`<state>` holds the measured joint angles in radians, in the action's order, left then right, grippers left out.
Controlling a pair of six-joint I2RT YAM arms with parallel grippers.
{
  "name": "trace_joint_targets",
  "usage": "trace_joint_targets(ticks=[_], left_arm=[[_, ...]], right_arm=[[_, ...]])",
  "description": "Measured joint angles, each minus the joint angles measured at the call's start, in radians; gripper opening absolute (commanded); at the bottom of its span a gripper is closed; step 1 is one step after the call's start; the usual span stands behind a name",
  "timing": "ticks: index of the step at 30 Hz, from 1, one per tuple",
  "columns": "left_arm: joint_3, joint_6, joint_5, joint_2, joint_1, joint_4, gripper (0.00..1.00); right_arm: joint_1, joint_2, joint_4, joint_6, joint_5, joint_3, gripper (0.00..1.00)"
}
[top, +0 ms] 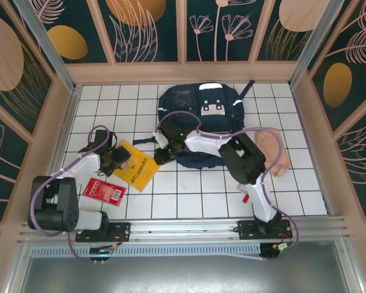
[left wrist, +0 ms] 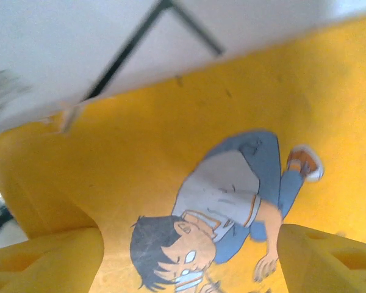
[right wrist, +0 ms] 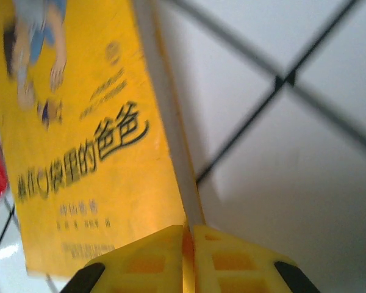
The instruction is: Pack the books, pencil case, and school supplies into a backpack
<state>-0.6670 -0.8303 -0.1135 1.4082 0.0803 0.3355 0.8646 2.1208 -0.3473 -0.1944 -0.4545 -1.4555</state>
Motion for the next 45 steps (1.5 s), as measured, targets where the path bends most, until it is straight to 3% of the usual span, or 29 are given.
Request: trace_joint_targets(ticks=[5, 10, 17, 24, 26, 30, 34, 38, 45], left_arm=[[-0.050, 0.045, -0.083, 0.062, 0.005, -0.074, 0.82], [-0.075, 0.076, -0.068, 0.057, 0.006, -0.024, 0.85], [-0.074, 0.101, 0.097, 0.034, 0.006, 0.140, 0.84], [-0.040, 0.106, 0.064, 0.055, 0.000, 0.122, 0.82], [-0.050, 0.124, 0.050, 0.069, -0.005, 0.126, 0.80], [-0.079, 0.174, 0.011, 0.105, -0.019, 0.150, 0.79], [-0.077, 0.229, -0.031, 0.102, -0.033, 0.150, 0.73], [-0.058, 0.264, -0.151, 0.081, -0.039, 0.071, 0.68], [-0.051, 0.290, -0.227, 0.080, -0.039, -0.016, 0.50]], right_arm=[[0.041, -0.088, -0.016, -0.026, -0.038, 0.135, 0.23], [0.067, -0.100, -0.058, -0.076, -0.024, 0.130, 0.33], [0.059, -0.053, -0.076, -0.129, 0.074, -0.066, 0.37], [0.055, 0.081, -0.079, -0.146, 0.185, -0.199, 0.41], [0.055, 0.108, -0.083, -0.148, 0.198, -0.199, 0.36], [0.053, 0.114, -0.072, -0.156, 0.184, -0.207, 0.16], [0.052, 0.114, -0.049, -0.171, 0.159, -0.200, 0.05], [0.033, 0.114, -0.011, -0.188, 0.093, -0.180, 0.01], [-0.025, 0.101, 0.001, -0.209, 0.024, -0.145, 0.00]])
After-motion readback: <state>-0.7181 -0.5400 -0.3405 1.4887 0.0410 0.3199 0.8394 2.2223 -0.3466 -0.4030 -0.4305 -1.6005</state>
